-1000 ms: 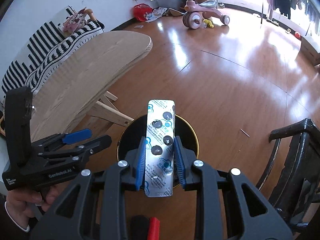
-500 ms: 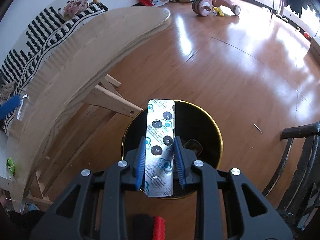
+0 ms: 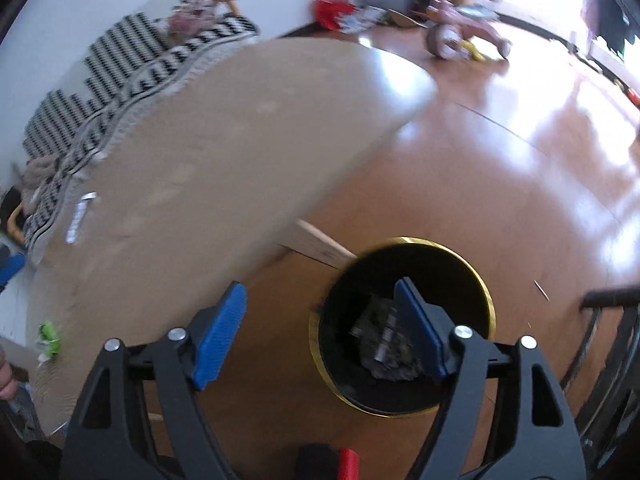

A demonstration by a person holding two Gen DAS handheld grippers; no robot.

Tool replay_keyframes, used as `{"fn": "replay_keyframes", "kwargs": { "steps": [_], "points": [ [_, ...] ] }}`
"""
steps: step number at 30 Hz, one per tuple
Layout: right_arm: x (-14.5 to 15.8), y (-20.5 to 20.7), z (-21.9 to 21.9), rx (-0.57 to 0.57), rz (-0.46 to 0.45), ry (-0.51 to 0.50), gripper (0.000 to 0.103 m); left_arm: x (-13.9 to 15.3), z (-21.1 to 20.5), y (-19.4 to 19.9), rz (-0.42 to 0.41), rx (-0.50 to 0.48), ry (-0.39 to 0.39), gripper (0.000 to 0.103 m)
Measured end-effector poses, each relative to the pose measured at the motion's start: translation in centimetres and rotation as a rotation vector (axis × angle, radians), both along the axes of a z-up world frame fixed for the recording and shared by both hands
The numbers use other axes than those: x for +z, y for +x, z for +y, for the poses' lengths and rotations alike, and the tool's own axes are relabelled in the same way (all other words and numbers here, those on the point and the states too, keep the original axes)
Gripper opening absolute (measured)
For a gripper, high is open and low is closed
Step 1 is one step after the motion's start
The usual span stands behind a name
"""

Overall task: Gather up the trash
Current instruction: 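Carry the blister pack and paper over the bin and release both, then grasp the white-green carton with the left tool while the right tool grasps the twisted white paper strip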

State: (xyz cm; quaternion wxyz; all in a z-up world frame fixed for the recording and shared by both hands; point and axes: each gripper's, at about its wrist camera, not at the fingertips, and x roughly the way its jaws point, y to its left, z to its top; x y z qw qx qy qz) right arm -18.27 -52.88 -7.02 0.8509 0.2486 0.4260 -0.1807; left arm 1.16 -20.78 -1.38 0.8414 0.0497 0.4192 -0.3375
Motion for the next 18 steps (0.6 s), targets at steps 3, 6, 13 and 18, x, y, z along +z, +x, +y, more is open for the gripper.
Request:
{"fn": "replay_keyframes", "kwargs": {
  "steps": [3, 6, 13, 18],
  "points": [
    [2.3, 3.1, 3.0, 0.089, -0.032, -0.011, 0.079, -0.2, 5.5, 0.9, -0.010, 0.050, 0.033, 0.089],
    [4.0, 6.6, 7.4, 0.192, -0.051, -0.018, 0.082, -0.7, 11.8, 1.0, -0.035, 0.064, 0.103, 0.089],
    [4.1, 14.4, 18.6, 0.463, -0.008, 0.007, 0.083, -3.0, 19.4, 0.2, -0.074, -0.052, 0.239, 0.090],
    [3.0, 18.0, 24.9, 0.555, 0.035, 0.004, 0.083, -4.6, 19.8, 0.8, -0.159, -0.139, 0.342, 0.090]
  ]
}}
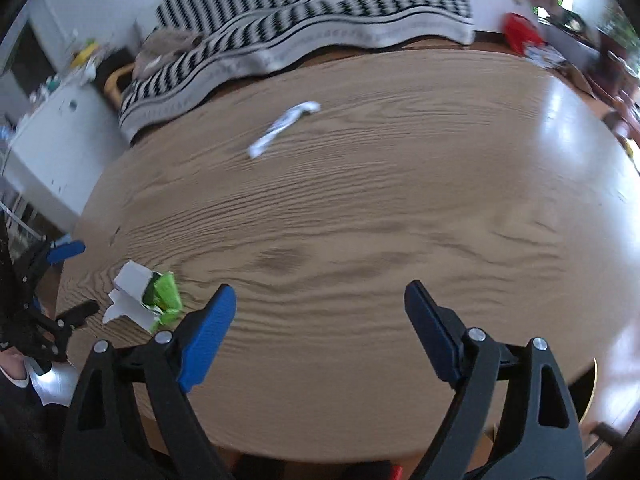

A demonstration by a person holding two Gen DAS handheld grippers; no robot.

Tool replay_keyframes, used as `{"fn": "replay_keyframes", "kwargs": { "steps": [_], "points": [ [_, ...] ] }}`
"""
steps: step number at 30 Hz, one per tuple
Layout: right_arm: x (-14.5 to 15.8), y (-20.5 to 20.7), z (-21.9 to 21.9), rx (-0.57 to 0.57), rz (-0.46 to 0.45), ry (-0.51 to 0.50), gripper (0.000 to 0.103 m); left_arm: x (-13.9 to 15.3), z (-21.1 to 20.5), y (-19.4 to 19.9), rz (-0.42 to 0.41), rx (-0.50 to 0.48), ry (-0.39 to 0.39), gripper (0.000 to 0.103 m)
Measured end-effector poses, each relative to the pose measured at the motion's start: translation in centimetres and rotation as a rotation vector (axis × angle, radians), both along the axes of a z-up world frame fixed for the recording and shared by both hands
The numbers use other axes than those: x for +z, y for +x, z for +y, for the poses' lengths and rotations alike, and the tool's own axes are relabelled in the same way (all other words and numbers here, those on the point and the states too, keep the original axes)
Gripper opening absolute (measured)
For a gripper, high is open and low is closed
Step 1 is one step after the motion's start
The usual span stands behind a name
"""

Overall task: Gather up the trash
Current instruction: 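Grasp the white-green carton with the left tool while the right tool grasps the twisted white paper strip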

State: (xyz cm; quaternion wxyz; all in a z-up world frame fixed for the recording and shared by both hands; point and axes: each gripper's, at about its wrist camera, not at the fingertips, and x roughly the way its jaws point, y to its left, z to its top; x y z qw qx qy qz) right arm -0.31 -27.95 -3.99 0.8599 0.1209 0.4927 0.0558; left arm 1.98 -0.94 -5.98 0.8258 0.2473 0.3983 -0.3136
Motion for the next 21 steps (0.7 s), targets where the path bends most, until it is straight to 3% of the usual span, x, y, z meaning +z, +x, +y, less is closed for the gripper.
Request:
{"fn": "replay_keyframes", "kwargs": {
  "steps": [5, 8, 10, 15, 18, 21],
  "points": [
    [-1.1, 2.8, 2.9, 0.058, 0.016, -0.001, 0.083, -1.9, -2.2, -0.5, -0.003, -0.182, 0.040, 0.090],
    [-1.9, 5.2, 3.7, 0.064, 0.025, -0.027, 0.083, -3.6, -3.8, -0.3, 0.008, -0.222, 0.098, 0.090],
    [-2.3, 7.3, 4.3, 0.050, 0.021, -0.047, 0.083, -4.9, -4.9, 0.7, 0.035, -0.195, 0.125, 0.091],
    [-2.8, 13.7, 5.4, -0.032, 0.015, -0.053, 0.084, -5.1, -5.5, 3.8, 0.099, -0.016, 0.057, 0.097],
    [-3.1, 17.7, 5.9, -0.071, 0.012, -0.070, 0.084, -5.3, -5.3, 5.6, 0.139, 0.101, 0.005, 0.097],
    [-3.8, 20.2, 5.8, -0.094, 0.019, -0.076, 0.083, -5.6, -5.4, 6.4, 0.161, 0.136, -0.026, 0.090]
  ]
}}
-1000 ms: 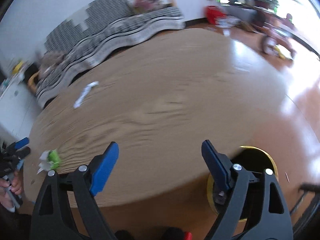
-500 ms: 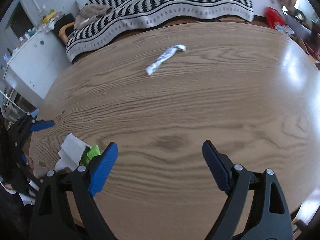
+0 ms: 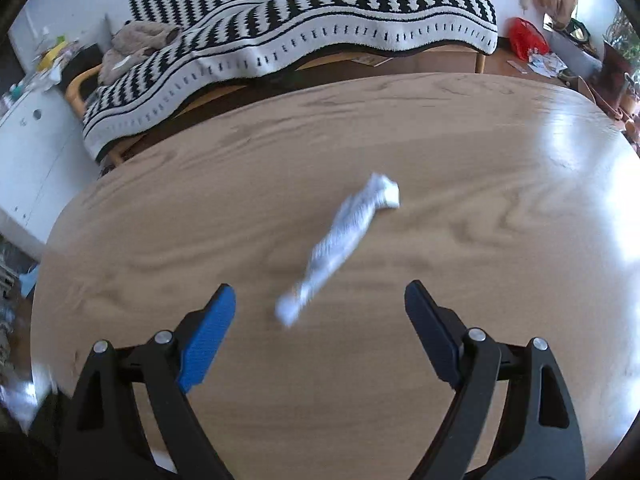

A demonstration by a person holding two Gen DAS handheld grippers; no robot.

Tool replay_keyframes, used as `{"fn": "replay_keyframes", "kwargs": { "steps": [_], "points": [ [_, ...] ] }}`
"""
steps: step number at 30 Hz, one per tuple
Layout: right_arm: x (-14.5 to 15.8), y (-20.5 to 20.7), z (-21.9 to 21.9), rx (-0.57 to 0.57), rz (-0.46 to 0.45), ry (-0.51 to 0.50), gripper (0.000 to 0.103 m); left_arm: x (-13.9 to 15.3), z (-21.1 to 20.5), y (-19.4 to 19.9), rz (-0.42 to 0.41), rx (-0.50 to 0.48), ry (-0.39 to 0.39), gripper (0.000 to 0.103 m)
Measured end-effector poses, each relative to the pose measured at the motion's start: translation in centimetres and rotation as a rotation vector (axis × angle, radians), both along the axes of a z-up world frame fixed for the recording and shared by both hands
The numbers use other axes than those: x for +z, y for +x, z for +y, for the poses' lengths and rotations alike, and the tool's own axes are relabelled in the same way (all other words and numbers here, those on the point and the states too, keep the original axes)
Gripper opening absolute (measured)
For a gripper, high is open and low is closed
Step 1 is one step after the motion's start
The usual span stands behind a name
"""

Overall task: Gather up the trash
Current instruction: 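Grasp the white-green carton with the left tool while the right tool grasps the twisted white paper strip, then carry the carton and paper strip over the black bin and open both tools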

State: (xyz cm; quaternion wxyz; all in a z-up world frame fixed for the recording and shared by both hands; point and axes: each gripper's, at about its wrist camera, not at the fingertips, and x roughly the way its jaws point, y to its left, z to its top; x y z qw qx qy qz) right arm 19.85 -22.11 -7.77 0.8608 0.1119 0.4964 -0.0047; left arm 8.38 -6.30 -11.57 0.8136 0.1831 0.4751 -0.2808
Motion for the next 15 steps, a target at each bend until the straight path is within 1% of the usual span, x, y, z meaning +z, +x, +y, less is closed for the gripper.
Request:
{"fn": "replay_keyframes", "kwargs": {
  "steps": [1, 3, 4, 5, 6, 7, 11, 12, 15],
  "points": [
    [-0.4, 0.7, -0.1, -0.008, 0.009, -0.015, 0.078, 0.1, 0.1, 0.2, 0.006, 0.009, -0.017, 0.087],
    [-0.6, 1.2, 0.1, -0.004, -0.003, -0.059, 0.060, 0.3, 0.0, 0.2, -0.005, 0.022, -0.025, 0.072],
    [-0.8, 1.6, 0.2, 0.009, -0.009, -0.092, 0.042, 0.5, -0.1, 0.4, -0.005, 0.028, -0.025, 0.069],
    [-0.9, 1.6, 0.4, 0.021, -0.015, -0.111, 0.028, 0.5, -0.2, 0.6, -0.007, 0.035, -0.023, 0.064],
    [-1.0, 1.4, 0.4, 0.036, -0.023, -0.120, 0.021, 0.6, -0.3, 0.7, -0.007, 0.040, -0.022, 0.058],
    [-1.0, 1.4, 0.3, 0.041, -0.027, -0.119, 0.016, 0.7, -0.4, 0.8, -0.007, 0.044, -0.021, 0.056],
    [-0.7, -0.4, -0.4, 0.062, -0.045, -0.117, 0.015, 1.4, -1.1, 1.3, -0.013, 0.077, -0.017, 0.042],
    [-0.3, -1.1, -0.5, 0.063, -0.054, -0.117, 0.015, 1.7, -1.3, 1.5, -0.014, 0.087, -0.025, 0.035],
    [1.8, -4.5, -2.0, 0.065, -0.093, -0.114, 0.015, 3.1, -1.8, 2.0, -0.034, 0.138, -0.050, 0.034]
  ]
}}
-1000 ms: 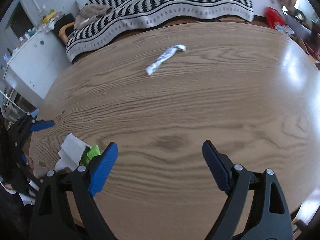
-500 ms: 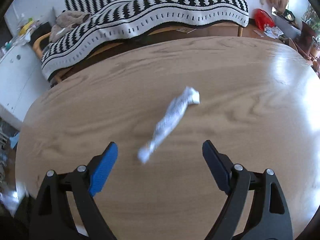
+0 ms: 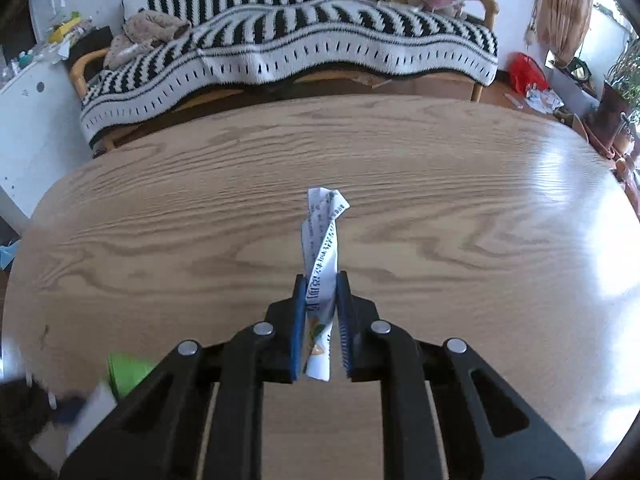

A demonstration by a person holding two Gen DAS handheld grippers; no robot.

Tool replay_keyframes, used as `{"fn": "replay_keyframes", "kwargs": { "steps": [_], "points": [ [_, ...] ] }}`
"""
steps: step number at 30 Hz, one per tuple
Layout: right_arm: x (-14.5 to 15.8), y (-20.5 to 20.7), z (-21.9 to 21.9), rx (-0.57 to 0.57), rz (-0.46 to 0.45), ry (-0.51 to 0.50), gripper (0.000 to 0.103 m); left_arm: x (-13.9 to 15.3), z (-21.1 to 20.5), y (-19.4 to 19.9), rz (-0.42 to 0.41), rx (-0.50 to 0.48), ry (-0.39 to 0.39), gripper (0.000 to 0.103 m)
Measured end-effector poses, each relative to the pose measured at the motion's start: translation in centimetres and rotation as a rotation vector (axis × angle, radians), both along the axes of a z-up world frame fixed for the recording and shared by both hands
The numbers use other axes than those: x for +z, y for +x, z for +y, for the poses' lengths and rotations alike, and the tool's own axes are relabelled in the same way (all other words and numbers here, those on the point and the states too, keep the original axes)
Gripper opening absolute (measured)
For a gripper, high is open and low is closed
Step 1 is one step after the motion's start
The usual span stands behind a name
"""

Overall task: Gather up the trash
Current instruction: 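Carry the carton and paper strip over the black bin and open both tools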

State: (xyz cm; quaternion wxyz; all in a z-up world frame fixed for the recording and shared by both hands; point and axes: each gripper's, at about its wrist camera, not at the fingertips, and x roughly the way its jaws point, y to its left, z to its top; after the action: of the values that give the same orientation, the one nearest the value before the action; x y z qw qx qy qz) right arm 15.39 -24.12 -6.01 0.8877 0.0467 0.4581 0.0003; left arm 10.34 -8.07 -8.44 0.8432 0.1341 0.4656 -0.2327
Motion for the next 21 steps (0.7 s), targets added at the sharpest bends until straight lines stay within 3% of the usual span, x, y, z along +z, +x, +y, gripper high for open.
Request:
{"fn": "replay_keyframes", "kwargs": {
  "steps": [8, 13, 21],
  "points": [
    [4.9, -12.2, -6.4, -0.052, -0.070, 0.021, 0.015, 4.8, -4.3, -1.3, -0.050, 0.025, -0.093, 0.032],
    [6.6, -21.6, -12.6, -0.187, -0.118, 0.052, 0.015, 7.2, -10.0, -4.9, -0.080, -0.056, -0.144, 0.032],
    [5.7, -34.9, -21.3, -0.433, -0.136, 0.039, 0.015, 7.8, -21.2, -11.0, -0.093, -0.246, -0.196, 0.032]
  ]
}}
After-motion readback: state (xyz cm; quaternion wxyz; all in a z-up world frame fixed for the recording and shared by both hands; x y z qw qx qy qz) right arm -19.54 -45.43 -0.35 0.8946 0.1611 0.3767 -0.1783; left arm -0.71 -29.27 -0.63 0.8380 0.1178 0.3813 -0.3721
